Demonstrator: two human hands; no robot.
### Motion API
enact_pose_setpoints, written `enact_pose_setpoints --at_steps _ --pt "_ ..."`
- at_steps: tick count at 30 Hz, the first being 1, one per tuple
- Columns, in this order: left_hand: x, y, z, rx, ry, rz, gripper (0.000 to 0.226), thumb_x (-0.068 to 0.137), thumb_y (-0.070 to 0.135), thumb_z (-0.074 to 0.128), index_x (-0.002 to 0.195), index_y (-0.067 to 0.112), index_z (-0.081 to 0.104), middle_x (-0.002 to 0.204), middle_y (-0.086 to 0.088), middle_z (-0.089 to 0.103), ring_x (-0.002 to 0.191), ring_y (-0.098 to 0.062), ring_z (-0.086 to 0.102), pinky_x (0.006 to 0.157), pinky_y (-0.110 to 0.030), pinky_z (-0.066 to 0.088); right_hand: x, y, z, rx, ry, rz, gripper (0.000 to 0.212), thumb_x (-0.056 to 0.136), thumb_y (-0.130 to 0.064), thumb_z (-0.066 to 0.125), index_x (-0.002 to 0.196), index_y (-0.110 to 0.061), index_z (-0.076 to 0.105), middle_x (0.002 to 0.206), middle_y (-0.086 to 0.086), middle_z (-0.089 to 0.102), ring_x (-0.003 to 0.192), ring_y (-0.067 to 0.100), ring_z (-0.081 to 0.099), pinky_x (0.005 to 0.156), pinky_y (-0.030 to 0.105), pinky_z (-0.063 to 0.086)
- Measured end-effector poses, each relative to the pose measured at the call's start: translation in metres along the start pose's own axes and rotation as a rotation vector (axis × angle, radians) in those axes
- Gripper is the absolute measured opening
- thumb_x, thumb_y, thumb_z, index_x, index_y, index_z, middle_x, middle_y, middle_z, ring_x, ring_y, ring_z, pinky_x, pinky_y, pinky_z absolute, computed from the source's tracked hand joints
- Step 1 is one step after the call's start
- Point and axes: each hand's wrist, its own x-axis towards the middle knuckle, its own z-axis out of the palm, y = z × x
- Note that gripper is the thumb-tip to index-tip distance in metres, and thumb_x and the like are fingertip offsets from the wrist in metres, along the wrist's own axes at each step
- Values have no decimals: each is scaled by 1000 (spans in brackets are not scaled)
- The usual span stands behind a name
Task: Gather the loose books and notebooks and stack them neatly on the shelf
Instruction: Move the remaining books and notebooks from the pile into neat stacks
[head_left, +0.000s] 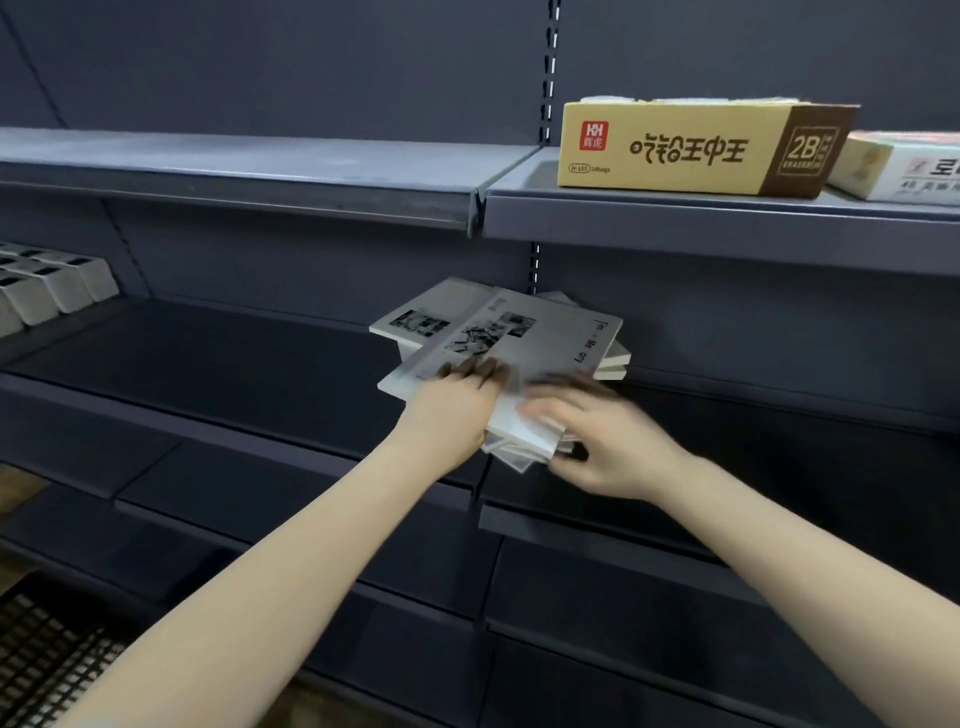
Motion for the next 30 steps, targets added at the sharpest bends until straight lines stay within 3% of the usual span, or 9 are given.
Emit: enact_pose_setpoints --at_steps 3,5,7,9,11,16,22,26,30 --pt "-1 8 0 -23 56 -43 65 92 28 51 148 14 23 152 -3 32 140 -17 31 104 -30 35 -6 -22 15 -138 129 -128 33 86 -17 54 116 -12 66 120 8 65 111 27 62 88 37 54" --pt "-4 9 -2 -90 139 -23 62 84 28 64 139 12 44 140 -5 50 128 -18 48 91 -31 47 -11 -20 23 -175 171 -115 41 78 4 63 116 -9 66 118 13 66 108 30 64 80 40 57" --pt "-7 6 -1 -133 229 32 57 65 27 80 119 12 64 119 -3 67 107 -18 65 72 -28 55 -21 -11 23 -161 171 -98 58 65 18 65 118 -5 65 119 16 64 109 31 63 82 42 56" --pt "-12 4 -1 -99 249 52 59 51 21 86 108 15 70 109 1 71 96 -17 69 63 -25 55 -33 0 16 -160 169 -88 57 66 19 53 118 -3 64 120 16 64 110 31 62 88 42 54" --pt "-15 6 0 -55 237 56 67 44 12 86 110 14 69 109 -1 71 95 -19 69 65 -26 56 -44 8 10 -161 176 -33 52 72 12 42 116 -4 64 121 12 64 110 28 62 87 40 54" --pt "-18 31 4 -17 286 76 59 57 5 79 115 9 67 110 -8 70 94 -25 69 72 -32 56 -54 6 2 -220 101 173 64 63 -3 73 125 -13 59 126 5 61 108 25 62 71 39 55" --pt "-22 71 -2 -5 266 127 49 68 6 57 116 3 65 113 -13 68 101 -28 66 82 -41 55 -70 8 -10 -186 39 262 77 63 23 54 135 -3 47 135 19 52 125 35 50 100 40 42" --pt "-14 122 -5 -4 242 225 53 70 -8 37 116 -2 63 114 -20 65 104 -36 64 85 -45 53 -121 31 -26 -237 3 291 82 53 25 63 131 3 50 127 25 57 115 40 57 96 46 44" --pt "9 194 -14 -51 245 292 60 55 -11 50 112 -1 62 111 -21 66 101 -37 65 83 -48 53 -185 53 -65 -318 -2 324 65 62 12 44 125 4 56 119 25 61 106 38 63 85 45 51"
